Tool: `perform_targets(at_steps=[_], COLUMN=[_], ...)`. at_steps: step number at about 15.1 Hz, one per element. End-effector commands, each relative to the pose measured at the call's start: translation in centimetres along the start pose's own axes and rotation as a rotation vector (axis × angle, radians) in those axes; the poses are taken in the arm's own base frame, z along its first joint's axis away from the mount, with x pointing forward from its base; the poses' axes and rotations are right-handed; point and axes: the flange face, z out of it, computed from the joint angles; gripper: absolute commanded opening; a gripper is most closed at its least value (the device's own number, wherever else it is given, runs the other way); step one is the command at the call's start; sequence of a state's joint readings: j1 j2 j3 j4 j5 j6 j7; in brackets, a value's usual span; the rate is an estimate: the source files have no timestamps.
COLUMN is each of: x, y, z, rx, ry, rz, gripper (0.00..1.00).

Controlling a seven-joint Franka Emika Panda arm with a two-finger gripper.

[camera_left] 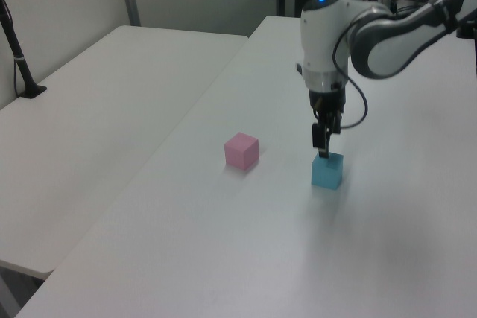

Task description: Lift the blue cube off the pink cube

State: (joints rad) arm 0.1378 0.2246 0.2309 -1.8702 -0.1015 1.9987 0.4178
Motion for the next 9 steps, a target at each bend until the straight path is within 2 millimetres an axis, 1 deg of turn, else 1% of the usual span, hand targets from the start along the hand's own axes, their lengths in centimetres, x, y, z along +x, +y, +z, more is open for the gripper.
perform_targets(at_steps=[1,3,4,5,6,7,8,9], x=[0.7,0.4,0.1,-0.4,-0.9,-1.3,-1.4,-1.5], y=[6.0,7.9,9.4,10.9,11.9,13.0,14.4,15.1], z=[-8.1,-10.7,-11.6,-13.1,-14.5,-15.6,-15.9,-16.1], rx=[-0.014,-0.03,-0.035,-0.035,-0.033,-0.031,-0.031,-0.033], ry=[0.024,0.004,-0.004,0.013,0.038,0.055,0.048,0.04], rz=[0.011,0.053,0.076,0.102,0.111,0.128,0.154,0.164], gripper=[1.0,1.0,1.0,1.0,1.0,1.0,1.0,1.0])
